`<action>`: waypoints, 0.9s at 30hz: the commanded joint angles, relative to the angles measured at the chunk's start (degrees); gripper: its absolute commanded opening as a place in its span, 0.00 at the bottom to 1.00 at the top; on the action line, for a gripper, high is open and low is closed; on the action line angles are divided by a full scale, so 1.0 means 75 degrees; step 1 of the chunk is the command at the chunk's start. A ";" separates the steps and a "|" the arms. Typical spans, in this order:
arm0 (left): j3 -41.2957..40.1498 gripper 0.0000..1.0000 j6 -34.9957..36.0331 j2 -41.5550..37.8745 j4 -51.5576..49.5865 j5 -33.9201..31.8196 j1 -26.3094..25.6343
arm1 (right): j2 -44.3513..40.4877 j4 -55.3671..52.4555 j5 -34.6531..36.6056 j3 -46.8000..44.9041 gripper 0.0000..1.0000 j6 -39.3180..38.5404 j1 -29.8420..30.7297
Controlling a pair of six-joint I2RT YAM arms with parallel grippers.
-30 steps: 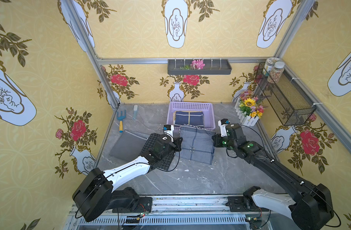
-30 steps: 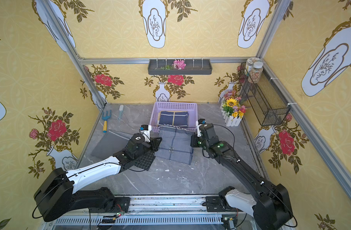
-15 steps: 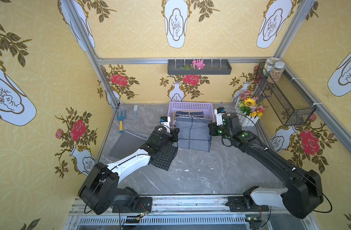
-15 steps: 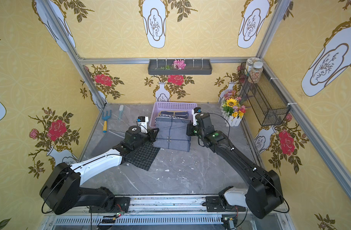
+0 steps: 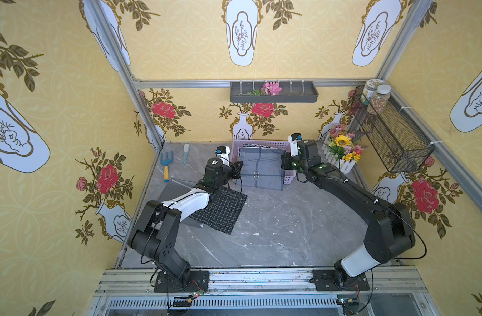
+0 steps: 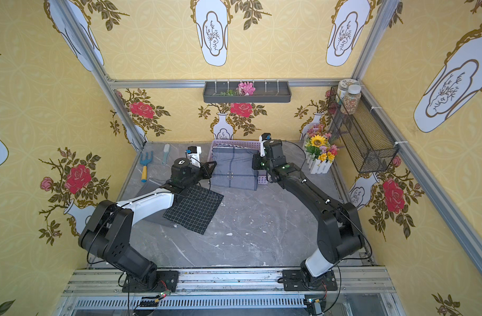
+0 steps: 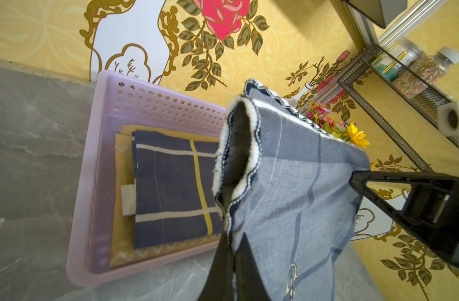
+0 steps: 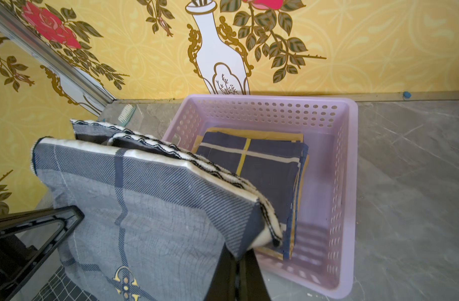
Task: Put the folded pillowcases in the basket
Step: Place the pillowcase in the basket.
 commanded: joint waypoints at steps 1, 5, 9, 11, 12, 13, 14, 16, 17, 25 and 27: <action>0.0454 0.00 0.0133 0.0478 0.0079 -0.0003 0.0204 | 0.0345 0.0576 0.0302 0.0401 0.01 -0.0086 -0.0261; 0.1055 0.00 0.0240 0.1042 0.0060 0.0168 0.0301 | 0.0850 0.0745 0.0059 0.0846 0.01 -0.0047 -0.0478; 0.1512 0.00 0.0273 0.1554 0.0072 0.0272 0.0377 | 0.1421 0.0817 -0.0133 0.1356 0.01 -0.0054 -0.0606; 0.1705 0.00 0.0265 0.1771 0.0085 0.0317 0.0417 | 0.1677 0.0812 -0.0205 0.1581 0.00 -0.0049 -0.0634; 0.1797 0.00 0.0251 0.1883 0.0101 0.0358 0.0447 | 0.1808 0.0806 -0.0238 0.1691 0.01 -0.0054 -0.0657; 0.1873 0.00 0.0236 0.1976 0.0109 0.0367 0.0465 | 0.1905 0.0826 -0.0253 0.1764 0.01 -0.0048 -0.0678; 0.1949 0.00 0.0230 0.2090 0.0119 0.0396 0.0500 | 0.2011 0.0848 -0.0285 0.1838 0.01 -0.0037 -0.0699; 0.2103 0.00 0.0198 0.2269 0.0120 0.0458 0.0553 | 0.2198 0.0852 -0.0365 0.2022 0.01 -0.0016 -0.0744; 0.2169 0.00 0.0193 0.2361 0.0137 0.0489 0.0593 | 0.2308 0.0852 -0.0399 0.2127 0.01 -0.0016 -0.0759; 0.2581 0.00 0.0078 0.2964 0.0156 0.0715 0.0758 | 0.2948 0.0747 -0.0555 0.2634 0.01 0.0015 -0.0869; 0.2631 0.00 0.0045 0.3061 0.0149 0.0761 0.0775 | 0.3030 0.0755 -0.0580 0.2663 0.01 0.0016 -0.0877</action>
